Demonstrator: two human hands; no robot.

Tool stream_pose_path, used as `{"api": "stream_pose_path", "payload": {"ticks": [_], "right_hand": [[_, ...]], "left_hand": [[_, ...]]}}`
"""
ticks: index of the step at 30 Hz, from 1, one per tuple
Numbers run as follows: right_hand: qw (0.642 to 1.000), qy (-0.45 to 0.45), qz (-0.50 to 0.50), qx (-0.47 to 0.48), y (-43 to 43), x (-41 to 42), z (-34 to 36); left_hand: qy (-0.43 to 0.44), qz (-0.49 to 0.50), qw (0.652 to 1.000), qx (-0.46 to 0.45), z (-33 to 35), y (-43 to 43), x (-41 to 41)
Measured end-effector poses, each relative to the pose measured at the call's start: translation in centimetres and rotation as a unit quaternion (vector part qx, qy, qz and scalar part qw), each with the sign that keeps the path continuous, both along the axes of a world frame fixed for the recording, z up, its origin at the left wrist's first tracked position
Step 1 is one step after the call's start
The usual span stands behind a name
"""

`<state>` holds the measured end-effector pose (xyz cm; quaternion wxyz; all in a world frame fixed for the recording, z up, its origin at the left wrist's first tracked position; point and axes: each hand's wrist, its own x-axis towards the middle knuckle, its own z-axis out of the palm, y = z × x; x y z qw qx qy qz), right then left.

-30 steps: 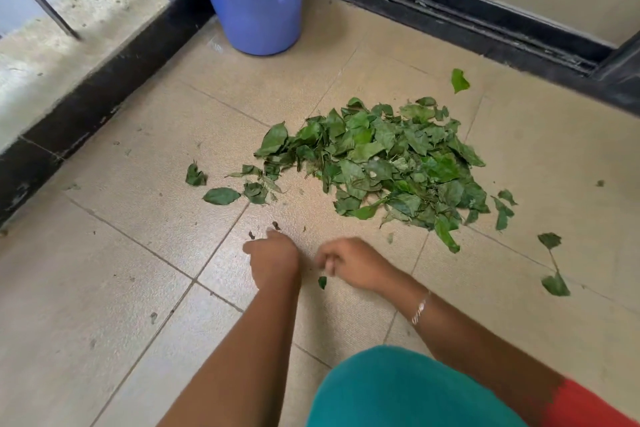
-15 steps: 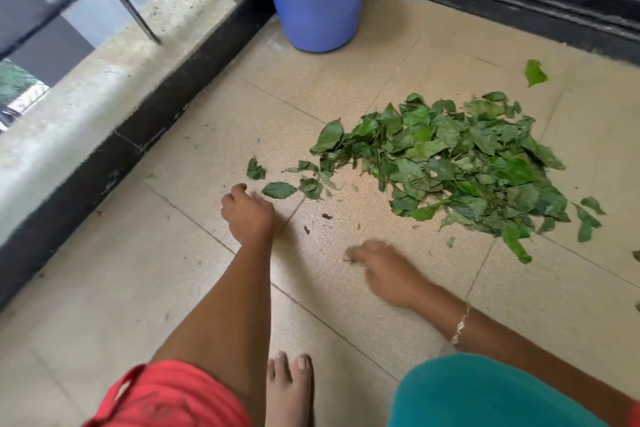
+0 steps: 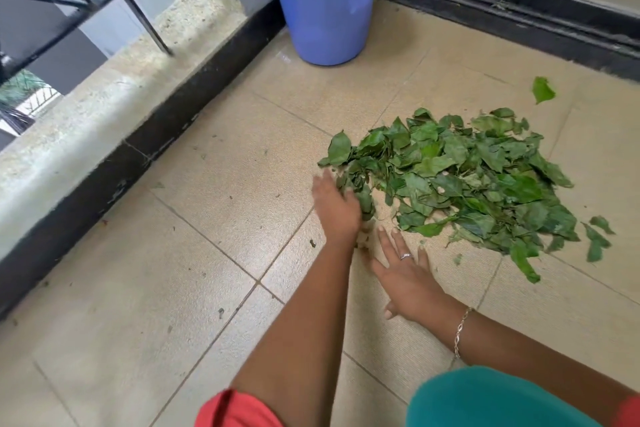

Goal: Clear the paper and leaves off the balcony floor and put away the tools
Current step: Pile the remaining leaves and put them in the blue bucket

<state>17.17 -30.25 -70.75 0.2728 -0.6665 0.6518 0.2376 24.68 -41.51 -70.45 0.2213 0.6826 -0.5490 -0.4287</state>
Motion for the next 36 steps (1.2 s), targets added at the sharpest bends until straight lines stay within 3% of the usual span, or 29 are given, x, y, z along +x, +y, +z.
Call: {"api": "stream_pose_path", "payload": {"ticks": [3,6,8,10,12,14,16,18,20,22,23,25,29,32,34,36], "right_hand": [[1.000,0.001,0.002,0.007,0.0,-0.1,0.0],[1.000,-0.007,0.003,-0.001,0.0,-0.1,0.0],[1.000,-0.006,-0.002,0.002,-0.1,-0.1,0.4],[1.000,0.007,0.002,0.005,-0.1,-0.3,1.3],[0.997,-0.012,-0.040,-0.057,0.0,-1.1,2.2],[0.982,-0.054,-0.062,-0.171,0.5,-1.9,2.4],[0.972,-0.118,-0.047,-0.197,1.3,-1.9,2.4],[0.971,-0.171,-0.078,-0.145,2.1,-1.8,1.7],[0.969,-0.181,-0.111,-0.128,2.2,-2.9,0.4],[0.961,-0.171,-0.161,-0.143,1.6,-5.0,-0.8],[0.954,-0.170,-0.197,-0.151,1.0,-6.2,-1.2],[0.946,-0.163,-0.226,-0.164,-1.0,-8.7,-1.1],[0.951,-0.168,-0.212,-0.151,-6.5,-13.0,0.5],[0.949,-0.164,-0.223,-0.150,-10.4,-15.6,2.8],[0.944,-0.146,-0.244,-0.169,-11.3,-16.6,4.4],[0.935,-0.144,-0.257,-0.195,-9.4,-16.3,5.5]], "left_hand": [[-0.157,0.128,0.977,0.072,-0.7,0.9,2.2],[-0.149,0.120,0.976,0.104,-1.4,2.1,2.8],[-0.082,0.037,0.995,0.052,-1.4,3.0,1.0],[0.079,-0.036,0.996,0.031,0.3,3.8,-2.0],[0.161,-0.020,0.986,0.039,2.0,3.6,-3.8],[0.103,0.027,0.994,0.009,3.1,2.1,-3.5],[-0.046,-0.003,0.998,0.037,2.7,0.5,-0.9],[-0.140,-0.130,0.963,0.188,2.8,0.1,1.6],[-0.149,-0.265,0.866,0.396,3.4,1.0,2.5],[-0.186,-0.366,0.785,0.464,3.2,1.9,2.0],[-0.199,-0.396,0.774,0.452,2.7,2.0,1.4],[-0.199,-0.427,0.784,0.404,1.9,1.7,0.2],[-0.108,-0.407,0.857,0.299,1.6,-0.8,-1.8],[-0.084,-0.418,0.894,0.136,2.1,-2.5,-3.6],[-0.116,-0.449,0.885,0.037,2.1,-2.6,-4.7],[-0.194,-0.499,0.844,-0.013,1.9,-2.1,-5.5]]}}
